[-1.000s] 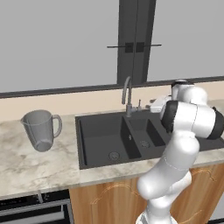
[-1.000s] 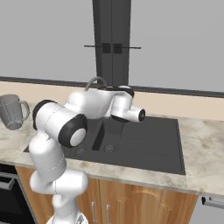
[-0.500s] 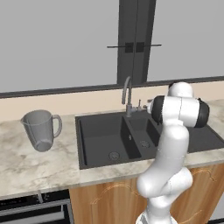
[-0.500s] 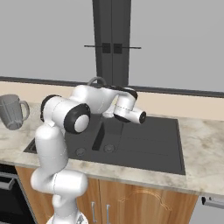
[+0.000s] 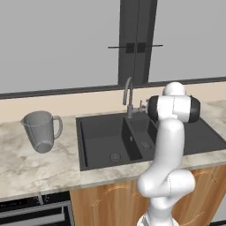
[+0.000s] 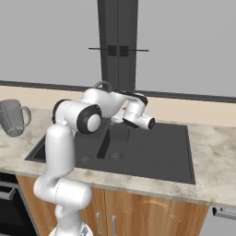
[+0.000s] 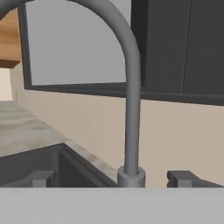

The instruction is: Turn on the sink faucet and place the jug under the water for a few seconds to fill it up.

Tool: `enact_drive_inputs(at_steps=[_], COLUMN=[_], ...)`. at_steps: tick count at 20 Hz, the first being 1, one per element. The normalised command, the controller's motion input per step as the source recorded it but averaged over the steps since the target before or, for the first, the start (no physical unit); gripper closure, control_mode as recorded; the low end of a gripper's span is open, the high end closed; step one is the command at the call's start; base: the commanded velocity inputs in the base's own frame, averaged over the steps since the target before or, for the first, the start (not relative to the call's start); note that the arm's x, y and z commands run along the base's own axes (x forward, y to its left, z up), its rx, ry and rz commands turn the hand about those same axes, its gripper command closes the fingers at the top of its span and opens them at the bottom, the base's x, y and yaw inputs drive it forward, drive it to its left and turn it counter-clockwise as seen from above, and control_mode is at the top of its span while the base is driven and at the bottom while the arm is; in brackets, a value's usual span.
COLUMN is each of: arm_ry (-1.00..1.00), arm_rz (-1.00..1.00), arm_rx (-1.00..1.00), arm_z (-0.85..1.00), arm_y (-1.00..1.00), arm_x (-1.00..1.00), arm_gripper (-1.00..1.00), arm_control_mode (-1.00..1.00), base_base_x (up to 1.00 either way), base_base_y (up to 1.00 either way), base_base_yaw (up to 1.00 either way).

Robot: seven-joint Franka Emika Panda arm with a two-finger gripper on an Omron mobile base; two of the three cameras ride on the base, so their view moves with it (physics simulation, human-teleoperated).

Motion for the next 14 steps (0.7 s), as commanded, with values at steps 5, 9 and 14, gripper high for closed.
enact_drive_inputs(at_steps=[5,9,14], arm_ry=[-0.03,-0.04,-0.05], arm_rz=[0.00,0.00,0.00], arm_rx=[0.01,0.00,0.00], arm_z=[-0.09,-0.19,-0.23], arm_y=[-0.05,-0.01,0.00], arm_x=[0.51,0.39,0.34], arm_gripper=[-1.00,-1.00,-1.00], arm_control_mode=[-1.00,-1.00,-1.00], base_base_x=[0.00,0.00,0.00], base_base_y=[0.00,0.00,0.00], base_base_yaw=[0.00,0.00,0.00])
